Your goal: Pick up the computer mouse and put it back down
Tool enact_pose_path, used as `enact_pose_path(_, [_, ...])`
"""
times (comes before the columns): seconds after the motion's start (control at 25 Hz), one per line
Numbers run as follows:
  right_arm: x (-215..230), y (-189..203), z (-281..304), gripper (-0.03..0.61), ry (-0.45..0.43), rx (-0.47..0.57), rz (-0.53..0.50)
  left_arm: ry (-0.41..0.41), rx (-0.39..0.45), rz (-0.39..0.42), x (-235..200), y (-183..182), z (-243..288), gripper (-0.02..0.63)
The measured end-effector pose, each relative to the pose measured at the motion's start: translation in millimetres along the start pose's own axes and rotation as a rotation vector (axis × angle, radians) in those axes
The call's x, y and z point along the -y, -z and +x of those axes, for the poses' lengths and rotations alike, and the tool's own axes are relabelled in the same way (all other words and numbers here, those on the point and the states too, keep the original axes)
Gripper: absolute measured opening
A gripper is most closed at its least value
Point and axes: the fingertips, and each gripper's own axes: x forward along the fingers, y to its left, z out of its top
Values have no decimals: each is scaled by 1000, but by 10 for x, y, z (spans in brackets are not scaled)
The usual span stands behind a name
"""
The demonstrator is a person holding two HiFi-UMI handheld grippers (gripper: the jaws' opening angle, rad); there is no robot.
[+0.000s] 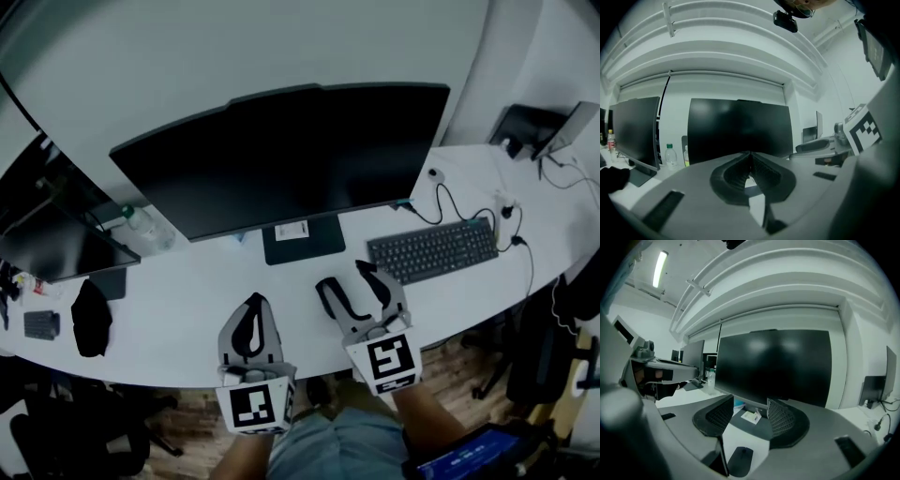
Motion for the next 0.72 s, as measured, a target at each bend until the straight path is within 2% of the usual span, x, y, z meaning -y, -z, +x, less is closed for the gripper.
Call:
enact_pose_path(0.32, [-108, 783, 159, 282, -67, -167, 82, -41, -157, -36, 11, 558, 29, 8])
enact_pose_path(0.72, [-358, 1918, 284, 357, -115, -400, 148, -69, -297, -50, -48, 1292, 35, 8])
